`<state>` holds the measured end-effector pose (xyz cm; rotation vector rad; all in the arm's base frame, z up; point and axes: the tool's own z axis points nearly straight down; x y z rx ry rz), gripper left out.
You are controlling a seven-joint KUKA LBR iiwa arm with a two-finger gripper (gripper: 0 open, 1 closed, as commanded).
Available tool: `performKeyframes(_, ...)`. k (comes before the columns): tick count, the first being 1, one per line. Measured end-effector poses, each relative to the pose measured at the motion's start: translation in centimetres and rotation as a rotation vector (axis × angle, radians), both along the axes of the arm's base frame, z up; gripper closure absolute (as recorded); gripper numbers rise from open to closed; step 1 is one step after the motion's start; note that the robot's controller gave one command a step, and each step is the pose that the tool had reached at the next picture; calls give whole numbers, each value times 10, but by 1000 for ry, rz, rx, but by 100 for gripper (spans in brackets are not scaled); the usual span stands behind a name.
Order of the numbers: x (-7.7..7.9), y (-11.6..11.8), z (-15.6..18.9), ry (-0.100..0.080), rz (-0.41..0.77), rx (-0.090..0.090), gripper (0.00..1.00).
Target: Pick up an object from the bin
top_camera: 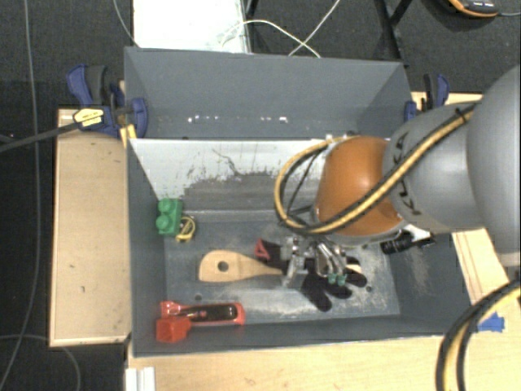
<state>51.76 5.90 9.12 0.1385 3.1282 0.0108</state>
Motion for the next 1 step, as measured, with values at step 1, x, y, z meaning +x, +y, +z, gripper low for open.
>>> performKeyframes(1, 0, 0, 8, -2, -1, 1, 100)
